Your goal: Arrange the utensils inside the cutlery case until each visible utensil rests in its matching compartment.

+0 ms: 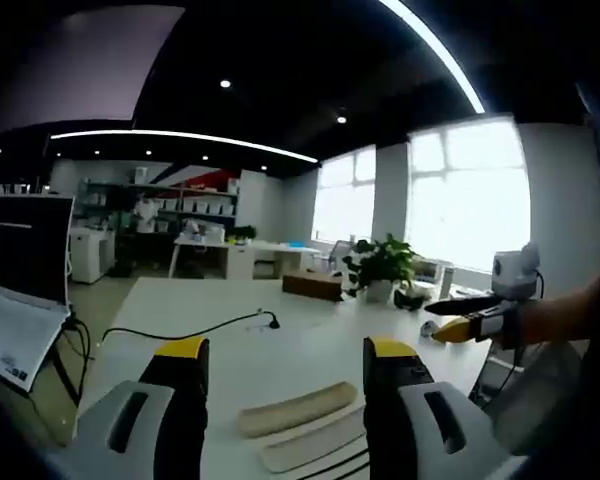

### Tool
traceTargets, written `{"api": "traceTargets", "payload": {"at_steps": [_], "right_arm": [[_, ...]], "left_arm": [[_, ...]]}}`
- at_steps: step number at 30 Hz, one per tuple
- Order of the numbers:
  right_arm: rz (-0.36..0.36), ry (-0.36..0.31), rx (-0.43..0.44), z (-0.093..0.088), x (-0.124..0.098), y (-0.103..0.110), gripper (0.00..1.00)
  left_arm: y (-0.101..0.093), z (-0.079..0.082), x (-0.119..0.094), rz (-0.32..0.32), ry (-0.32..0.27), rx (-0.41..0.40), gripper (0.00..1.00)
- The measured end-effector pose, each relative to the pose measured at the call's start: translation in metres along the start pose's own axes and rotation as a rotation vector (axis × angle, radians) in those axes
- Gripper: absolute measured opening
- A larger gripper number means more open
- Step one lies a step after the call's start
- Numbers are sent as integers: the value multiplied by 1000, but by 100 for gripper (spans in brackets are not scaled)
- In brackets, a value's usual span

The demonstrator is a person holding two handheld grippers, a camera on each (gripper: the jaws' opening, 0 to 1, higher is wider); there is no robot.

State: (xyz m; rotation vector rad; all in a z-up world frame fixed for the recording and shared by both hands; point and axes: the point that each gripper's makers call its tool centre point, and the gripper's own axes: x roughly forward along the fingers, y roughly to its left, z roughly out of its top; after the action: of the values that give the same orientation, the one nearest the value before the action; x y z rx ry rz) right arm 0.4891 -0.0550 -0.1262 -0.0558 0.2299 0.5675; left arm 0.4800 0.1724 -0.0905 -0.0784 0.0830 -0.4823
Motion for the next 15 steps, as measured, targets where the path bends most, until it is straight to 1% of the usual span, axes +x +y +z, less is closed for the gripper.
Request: {"api": "traceTargets", "payload": {"at_steps": [12,13,15], "right_arm": [[11,8,-15,-1,0,4,71],[13,10,-17,-1,0,5,71],[22,13,-21,-1,1,8,71]], "left_arm": [[1,2,-3,9,-8,16,62],[1,3,-4,11,-8,10,63],[1,5,-9,18,-6,28,62]]}}
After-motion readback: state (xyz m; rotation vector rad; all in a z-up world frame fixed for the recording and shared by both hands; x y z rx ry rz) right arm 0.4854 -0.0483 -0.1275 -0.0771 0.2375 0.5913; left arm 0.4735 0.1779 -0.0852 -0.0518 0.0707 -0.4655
